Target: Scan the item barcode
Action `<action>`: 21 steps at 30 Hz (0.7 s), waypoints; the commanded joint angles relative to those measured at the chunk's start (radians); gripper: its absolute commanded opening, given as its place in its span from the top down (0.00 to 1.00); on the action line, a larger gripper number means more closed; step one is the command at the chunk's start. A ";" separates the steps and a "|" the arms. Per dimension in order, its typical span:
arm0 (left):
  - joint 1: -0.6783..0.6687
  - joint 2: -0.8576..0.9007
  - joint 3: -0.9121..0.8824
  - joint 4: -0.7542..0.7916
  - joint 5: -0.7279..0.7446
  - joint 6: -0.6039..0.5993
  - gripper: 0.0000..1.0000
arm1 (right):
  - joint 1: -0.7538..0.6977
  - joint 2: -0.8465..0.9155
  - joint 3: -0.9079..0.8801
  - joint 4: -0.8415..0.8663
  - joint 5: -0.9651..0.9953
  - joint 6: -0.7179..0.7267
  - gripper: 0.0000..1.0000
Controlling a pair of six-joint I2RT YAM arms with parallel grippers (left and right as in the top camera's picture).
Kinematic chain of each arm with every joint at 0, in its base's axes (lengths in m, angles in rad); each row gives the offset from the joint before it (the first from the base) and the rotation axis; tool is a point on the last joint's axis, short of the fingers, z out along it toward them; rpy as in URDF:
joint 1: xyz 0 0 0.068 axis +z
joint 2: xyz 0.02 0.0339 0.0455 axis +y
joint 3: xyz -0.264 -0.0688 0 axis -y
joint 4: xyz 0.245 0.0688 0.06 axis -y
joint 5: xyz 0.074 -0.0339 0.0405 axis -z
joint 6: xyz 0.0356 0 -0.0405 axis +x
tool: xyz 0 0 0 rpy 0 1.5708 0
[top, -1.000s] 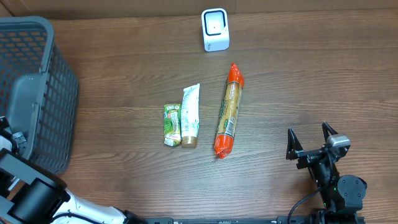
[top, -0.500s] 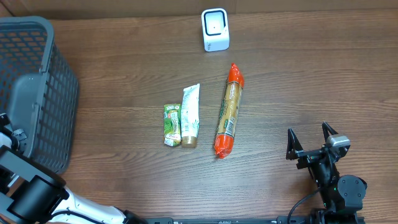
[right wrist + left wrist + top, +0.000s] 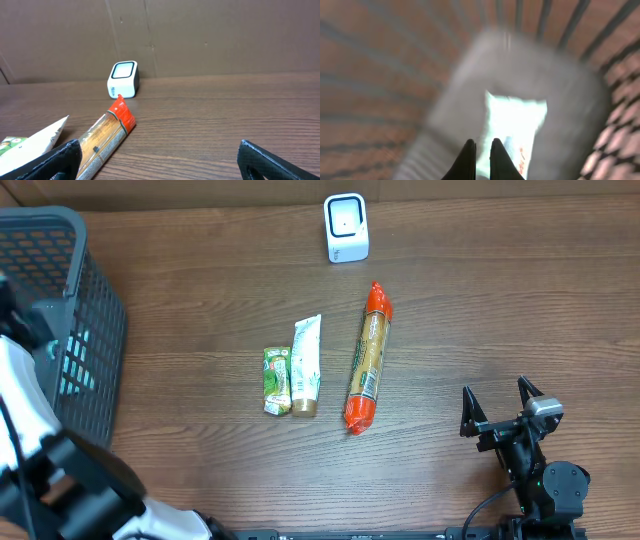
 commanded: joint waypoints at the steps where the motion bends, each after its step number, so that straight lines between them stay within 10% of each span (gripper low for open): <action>1: -0.018 -0.151 0.101 -0.001 0.003 -0.099 0.96 | -0.001 -0.008 -0.011 0.006 0.007 -0.002 0.00; 8: -0.033 -0.307 0.130 0.000 0.006 -0.152 0.96 | -0.001 -0.008 -0.011 0.006 0.007 -0.002 0.00; 13: -0.018 -0.271 0.129 -0.002 0.005 -0.113 0.27 | -0.001 -0.008 -0.011 0.006 0.007 -0.002 0.00; 21: 0.036 -0.053 0.128 -0.055 0.219 0.009 0.11 | -0.001 -0.008 -0.011 0.006 0.007 -0.002 0.00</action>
